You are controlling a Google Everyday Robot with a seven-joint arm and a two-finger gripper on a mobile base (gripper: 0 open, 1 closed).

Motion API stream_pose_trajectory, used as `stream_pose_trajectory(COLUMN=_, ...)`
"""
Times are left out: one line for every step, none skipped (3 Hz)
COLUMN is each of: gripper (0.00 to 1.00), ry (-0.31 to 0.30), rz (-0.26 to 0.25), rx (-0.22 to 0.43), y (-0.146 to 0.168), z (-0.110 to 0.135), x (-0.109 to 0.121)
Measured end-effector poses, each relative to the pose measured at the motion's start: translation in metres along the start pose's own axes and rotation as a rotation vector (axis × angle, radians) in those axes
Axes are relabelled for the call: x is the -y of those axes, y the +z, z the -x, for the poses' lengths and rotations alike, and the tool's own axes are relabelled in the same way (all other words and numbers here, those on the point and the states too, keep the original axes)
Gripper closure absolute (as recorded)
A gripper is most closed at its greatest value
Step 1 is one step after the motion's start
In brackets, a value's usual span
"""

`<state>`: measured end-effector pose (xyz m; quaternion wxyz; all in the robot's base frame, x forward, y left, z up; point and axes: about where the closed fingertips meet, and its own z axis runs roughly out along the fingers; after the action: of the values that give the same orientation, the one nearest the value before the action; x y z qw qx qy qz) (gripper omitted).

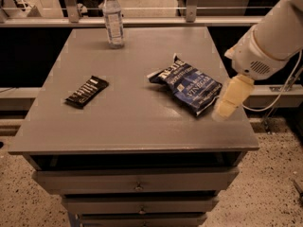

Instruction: Pick blue chip bag

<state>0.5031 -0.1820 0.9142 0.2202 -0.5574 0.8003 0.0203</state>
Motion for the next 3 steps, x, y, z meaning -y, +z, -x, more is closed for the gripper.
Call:
stream_pose_trajectory(gripper=0.0, ry=0.045, rz=-0.03, rx=0.062, y=0.026, z=0.007, x=0.016)
stream_pose_trajectory(gripper=0.0, ry=0.083, rz=-0.046, rx=0.12, y=0.049, z=0.017, x=0.032)
stream_pose_trajectory(gripper=0.0, ry=0.117, rz=-0.028, rx=0.173, y=0.075, z=0.031, x=0.041)
